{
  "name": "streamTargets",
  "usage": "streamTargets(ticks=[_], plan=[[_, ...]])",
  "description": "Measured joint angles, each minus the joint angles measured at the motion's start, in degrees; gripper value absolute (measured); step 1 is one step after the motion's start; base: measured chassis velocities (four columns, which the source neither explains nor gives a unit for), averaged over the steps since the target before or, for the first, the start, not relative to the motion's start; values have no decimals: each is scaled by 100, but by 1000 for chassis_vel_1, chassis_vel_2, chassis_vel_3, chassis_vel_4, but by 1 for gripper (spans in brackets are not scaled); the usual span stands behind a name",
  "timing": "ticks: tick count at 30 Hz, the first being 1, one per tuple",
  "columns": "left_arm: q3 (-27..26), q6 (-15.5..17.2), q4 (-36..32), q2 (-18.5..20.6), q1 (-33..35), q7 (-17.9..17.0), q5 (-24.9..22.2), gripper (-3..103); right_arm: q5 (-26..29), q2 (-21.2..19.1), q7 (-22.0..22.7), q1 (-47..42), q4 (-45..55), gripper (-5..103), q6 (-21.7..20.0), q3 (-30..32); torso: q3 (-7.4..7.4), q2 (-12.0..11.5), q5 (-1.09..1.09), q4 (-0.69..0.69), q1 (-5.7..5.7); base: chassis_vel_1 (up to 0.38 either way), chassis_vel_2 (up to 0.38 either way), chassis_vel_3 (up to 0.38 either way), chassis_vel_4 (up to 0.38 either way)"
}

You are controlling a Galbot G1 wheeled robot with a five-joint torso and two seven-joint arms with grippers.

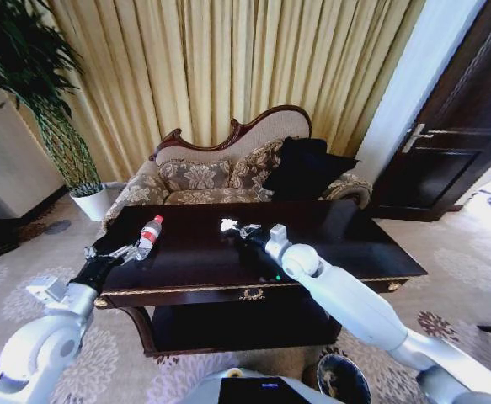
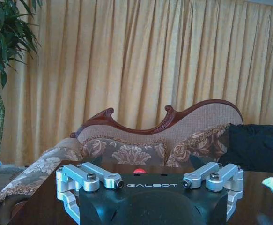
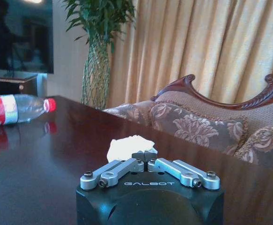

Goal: Move to the front of the table and place the trash on the table into the trash bin.

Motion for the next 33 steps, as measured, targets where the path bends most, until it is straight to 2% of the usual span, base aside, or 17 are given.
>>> streamTargets(ticks=[5,6,7,8,10,14,16,23,29,33], plan=[[38,2,25,5,-38,0,-1,100,178,-213,-82,-94,142,0,-47,509,0,0,0,1,0,0,0,0,0],[67,3,35,5,-61,0,0,100,276,-330,-85,-170,210,0,-89,868,0,0,0,1,0,0,0,0,0],[67,3,35,5,-61,0,0,100,276,-330,-85,-170,210,0,-89,868,0,0,0,1,0,0,0,0,0],[86,4,39,4,-75,0,3,100,317,-411,-80,-246,240,0,-112,1120,0,0,-1,1,0,0,0,0,0],[147,5,54,-2,-115,1,14,100,335,-610,42,-492,261,0,-101,1692,0,0,0,-1,0,0,0,0,0],[221,6,75,-7,-163,-1,32,100,264,-744,292,-796,262,0,14,2068,0,0,0,0,0,0,0,0,0],[302,14,95,-1,-213,-3,40,100,217,-802,462,-1112,290,0,35,2459,0,1,1,-2,0,0,0,0,0],[400,23,182,87,-351,-9,35,100,171,-811,855,-1457,159,0,44,3107,-1,1,-1,0,0,0,0,0,0],[335,42,318,172,-523,-20,-91,100,-53,-692,1049,-1736,-29,0,527,3509,0,1,0,0,-1,0,0,0,0],[294,61,361,195,-602,-26,-148,100,-271,-545,1057,-1982,-7,0,624,3760,0,1,0,1,0,0,0,0,0]])
